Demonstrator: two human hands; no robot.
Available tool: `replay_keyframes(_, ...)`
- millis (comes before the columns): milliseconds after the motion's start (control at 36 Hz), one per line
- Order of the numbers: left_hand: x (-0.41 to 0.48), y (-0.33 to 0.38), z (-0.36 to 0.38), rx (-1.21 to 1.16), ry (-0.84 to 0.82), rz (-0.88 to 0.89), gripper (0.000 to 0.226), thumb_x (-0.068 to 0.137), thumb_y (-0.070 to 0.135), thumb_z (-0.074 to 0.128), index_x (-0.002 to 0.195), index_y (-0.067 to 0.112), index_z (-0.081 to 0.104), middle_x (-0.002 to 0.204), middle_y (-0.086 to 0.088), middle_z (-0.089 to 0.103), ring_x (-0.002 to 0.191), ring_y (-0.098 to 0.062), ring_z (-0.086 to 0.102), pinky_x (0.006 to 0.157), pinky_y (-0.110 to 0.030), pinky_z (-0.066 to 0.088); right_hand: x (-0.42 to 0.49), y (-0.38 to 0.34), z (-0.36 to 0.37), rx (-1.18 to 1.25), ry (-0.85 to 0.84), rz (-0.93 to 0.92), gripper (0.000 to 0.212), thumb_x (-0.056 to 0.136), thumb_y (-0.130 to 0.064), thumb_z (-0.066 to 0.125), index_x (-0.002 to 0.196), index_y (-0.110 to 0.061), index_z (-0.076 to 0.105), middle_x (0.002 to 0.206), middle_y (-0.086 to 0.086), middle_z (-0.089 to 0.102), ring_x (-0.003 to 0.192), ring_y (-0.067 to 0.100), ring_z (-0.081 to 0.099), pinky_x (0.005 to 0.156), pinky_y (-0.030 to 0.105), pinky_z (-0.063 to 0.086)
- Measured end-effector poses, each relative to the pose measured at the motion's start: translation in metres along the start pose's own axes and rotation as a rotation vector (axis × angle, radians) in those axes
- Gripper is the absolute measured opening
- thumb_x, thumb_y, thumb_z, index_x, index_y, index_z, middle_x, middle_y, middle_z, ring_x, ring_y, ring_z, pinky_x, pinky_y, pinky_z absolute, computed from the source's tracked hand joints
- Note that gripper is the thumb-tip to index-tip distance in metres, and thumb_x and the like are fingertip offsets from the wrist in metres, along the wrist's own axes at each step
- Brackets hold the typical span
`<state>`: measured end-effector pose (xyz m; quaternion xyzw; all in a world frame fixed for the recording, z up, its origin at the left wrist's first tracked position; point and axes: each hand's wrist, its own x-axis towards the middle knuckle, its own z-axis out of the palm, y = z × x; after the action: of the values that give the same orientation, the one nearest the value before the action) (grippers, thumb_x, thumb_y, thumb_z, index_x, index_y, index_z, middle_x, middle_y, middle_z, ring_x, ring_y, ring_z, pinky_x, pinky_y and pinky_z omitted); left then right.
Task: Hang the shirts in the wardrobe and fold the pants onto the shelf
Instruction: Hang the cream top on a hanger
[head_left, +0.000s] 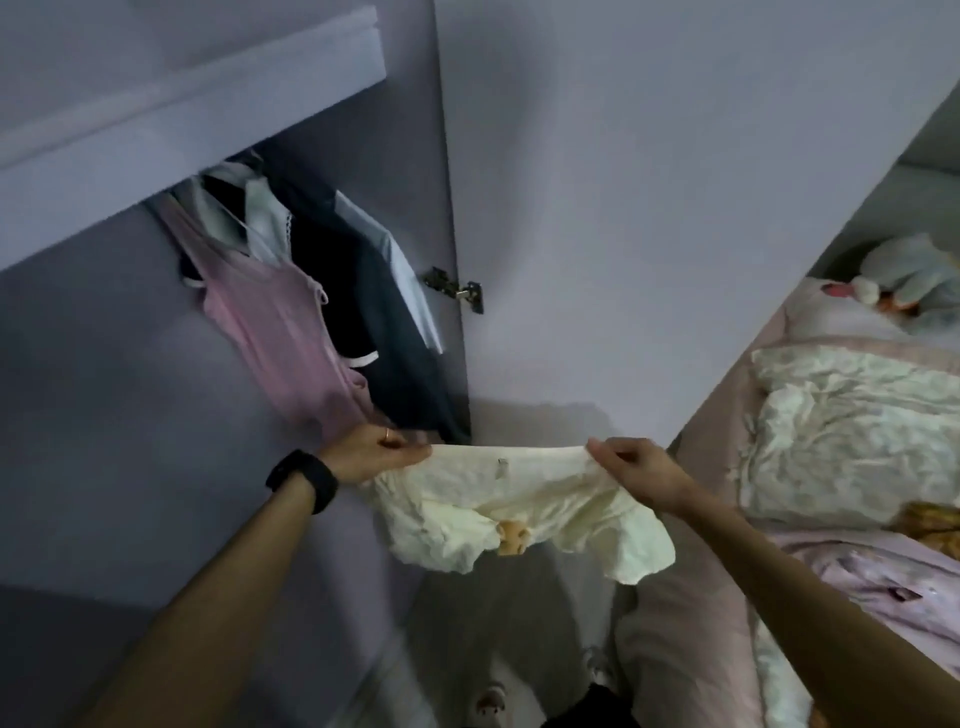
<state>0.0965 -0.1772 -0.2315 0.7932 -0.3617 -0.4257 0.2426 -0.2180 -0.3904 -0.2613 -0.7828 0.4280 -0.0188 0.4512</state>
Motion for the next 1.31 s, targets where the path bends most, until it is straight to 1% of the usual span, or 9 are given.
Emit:
replay_keyframes(222, -0.051, -0.035, -0.017, -0.303, 0.150, -0.117, 0.044, 0.066, 0.065, 0.081, 0.093, 0.030, 0.079, 0.097, 0.004, 0.077, 0.096, -0.018, 0.069, 0.089, -0.037, 0.052, 0.058, -0.056, 0.011, 0.143, -0.436, -0.079, 0.040, 0.091, -0.055, 0.063, 0.095, -0.018, 0.078, 0.094, 0.001, 0.077, 0.091, 0.024, 0.073, 0.090, 0.037, 0.054)
replay_keyframes(389, -0.100, -0.036, -0.007, -0.538, 0.189, -0.224, 0.032, 0.068, 0.030, 0.093, 0.095, 0.018, 0.080, 0.101, -0.010, 0.076, 0.095, -0.023, 0.073, 0.082, -0.031, 0.058, 0.094, -0.096, 0.009, 0.076, -0.655, -0.234, 0.039, 0.062, -0.013, 0.060, 0.089, 0.015, 0.059, 0.079, 0.017, 0.058, 0.076, 0.030, 0.058, 0.073, 0.035, 0.045)
replay_keyframes(528, -0.137, -0.036, 0.021, -0.609, 0.517, -0.329, 0.015, 0.075, 0.016, 0.085, 0.090, 0.016, 0.082, 0.096, -0.009, 0.078, 0.087, -0.017, 0.074, 0.069, -0.019, 0.057, 0.114, -0.100, 0.022, -0.202, -0.685, -0.452, 0.016, 0.080, -0.016, 0.063, 0.069, -0.029, 0.065, 0.066, -0.012, 0.059, 0.066, 0.007, 0.054, 0.065, 0.021, 0.038)
replay_keyframes(639, -0.157, -0.035, 0.055, -0.465, 0.823, -0.483, 0.026, 0.071, 0.041, 0.088, 0.087, 0.021, 0.080, 0.079, 0.011, 0.076, 0.067, 0.004, 0.067, 0.062, -0.011, 0.046, 0.114, -0.093, 0.046, -0.286, -0.580, -0.730, 0.030, 0.090, -0.021, 0.070, 0.064, -0.027, 0.057, 0.067, -0.012, 0.058, 0.065, 0.004, 0.055, 0.062, 0.012, 0.039)
replay_keyframes(750, -0.167, -0.018, 0.089, -0.288, 0.961, -0.611, 0.038, 0.067, 0.069, 0.078, 0.078, 0.033, 0.075, 0.075, 0.026, 0.070, 0.073, 0.016, 0.061, 0.057, -0.001, 0.038, 0.101, -0.096, 0.062, -0.269, -0.541, -0.869, 0.038, 0.090, -0.033, 0.070, 0.059, -0.030, 0.049, 0.069, -0.015, 0.055, 0.066, 0.010, 0.053, 0.061, 0.024, 0.040)
replay_keyframes(917, -0.170, 0.013, 0.120, -0.505, 1.260, -0.422, 0.018, 0.072, 0.052, 0.085, 0.079, 0.038, 0.075, 0.079, 0.017, 0.074, 0.078, 0.003, 0.068, 0.070, -0.010, 0.051, 0.064, -0.129, 0.086, -0.262, -0.601, -0.996, 0.026, 0.088, -0.046, 0.071, 0.068, -0.032, 0.062, 0.075, -0.012, 0.060, 0.070, 0.011, 0.056, 0.062, 0.026, 0.043)
replay_keyframes(1111, -0.179, 0.033, 0.133, -0.759, 1.245, -0.187, 0.023, 0.078, 0.030, 0.085, 0.097, 0.018, 0.080, 0.091, -0.002, 0.078, 0.092, -0.021, 0.074, 0.087, -0.031, 0.058, 0.009, -0.178, 0.115, -0.185, -0.725, -1.106, 0.011, 0.090, -0.033, 0.073, 0.087, -0.023, 0.073, 0.083, -0.008, 0.068, 0.079, 0.009, 0.062, 0.073, 0.025, 0.049)
replay_keyframes(1194, -0.193, 0.034, 0.141, -0.753, 1.213, -0.138, 0.028, 0.079, 0.020, 0.085, 0.106, 0.016, 0.079, 0.095, -0.001, 0.078, 0.094, -0.016, 0.074, 0.086, -0.022, 0.055, -0.010, -0.196, 0.123, -0.174, -0.752, -1.186, 0.011, 0.090, -0.027, 0.073, 0.096, -0.036, 0.072, 0.086, -0.019, 0.065, 0.080, -0.001, 0.061, 0.069, 0.010, 0.041)
replay_keyframes(1306, -0.217, 0.031, 0.139, -0.554, 1.306, -0.222, 0.020, 0.073, 0.035, 0.088, 0.088, 0.042, 0.077, 0.077, 0.021, 0.073, 0.071, 0.006, 0.065, 0.068, -0.008, 0.048, -0.029, -0.211, 0.133, -0.220, -0.827, -1.236, 0.014, 0.090, -0.024, 0.075, 0.102, -0.030, 0.079, 0.083, -0.007, 0.064, 0.080, 0.006, 0.061, 0.071, 0.017, 0.044)
